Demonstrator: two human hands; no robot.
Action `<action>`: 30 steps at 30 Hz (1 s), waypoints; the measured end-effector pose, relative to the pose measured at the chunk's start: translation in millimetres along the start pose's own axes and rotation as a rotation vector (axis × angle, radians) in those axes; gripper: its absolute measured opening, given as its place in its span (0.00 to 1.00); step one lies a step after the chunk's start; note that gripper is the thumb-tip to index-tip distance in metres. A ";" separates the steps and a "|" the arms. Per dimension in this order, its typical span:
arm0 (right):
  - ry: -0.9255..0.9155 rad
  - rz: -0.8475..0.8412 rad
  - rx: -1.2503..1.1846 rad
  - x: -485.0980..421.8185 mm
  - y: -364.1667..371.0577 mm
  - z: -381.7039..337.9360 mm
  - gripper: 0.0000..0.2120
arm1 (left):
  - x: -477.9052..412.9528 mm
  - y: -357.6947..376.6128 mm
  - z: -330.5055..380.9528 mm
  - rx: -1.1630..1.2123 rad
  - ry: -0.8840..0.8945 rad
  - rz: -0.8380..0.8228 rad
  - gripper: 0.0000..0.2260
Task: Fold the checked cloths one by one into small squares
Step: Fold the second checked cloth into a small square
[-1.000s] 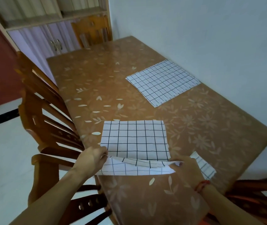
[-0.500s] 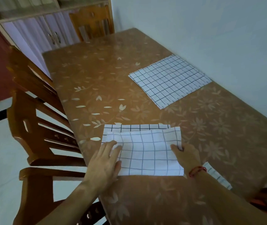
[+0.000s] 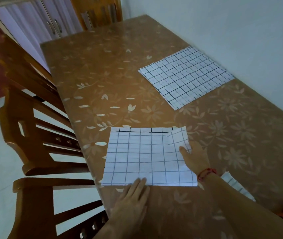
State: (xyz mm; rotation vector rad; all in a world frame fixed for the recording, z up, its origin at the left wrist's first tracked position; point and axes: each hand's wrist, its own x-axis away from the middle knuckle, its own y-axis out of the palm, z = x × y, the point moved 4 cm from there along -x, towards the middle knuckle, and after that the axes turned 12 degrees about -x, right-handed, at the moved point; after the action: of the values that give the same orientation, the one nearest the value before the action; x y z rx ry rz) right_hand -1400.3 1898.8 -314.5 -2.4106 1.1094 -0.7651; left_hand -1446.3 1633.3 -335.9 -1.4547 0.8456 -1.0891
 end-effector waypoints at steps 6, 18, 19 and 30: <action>-0.203 0.022 0.300 27.5 7.8 1.1 0.29 | -5.6 16.6 -11.5 -0.023 -0.011 -0.023 0.25; -0.593 -0.308 0.579 136.9 86.9 25.2 0.28 | 4.6 19.4 -3.8 -0.069 -0.009 0.054 0.24; -0.628 -0.342 0.590 143.6 92.8 26.8 0.29 | 5.8 20.5 -3.3 -0.067 -0.014 0.062 0.24; -0.623 -0.391 0.665 154.3 113.0 30.6 0.31 | 12.0 25.6 -6.0 -0.031 -0.058 0.071 0.24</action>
State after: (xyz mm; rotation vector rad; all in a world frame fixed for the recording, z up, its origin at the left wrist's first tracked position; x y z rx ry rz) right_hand -1362.8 1712.2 -350.2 -2.0474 0.1031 -0.3480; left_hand -1446.6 1615.9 -359.0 -1.4647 0.8700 -0.9804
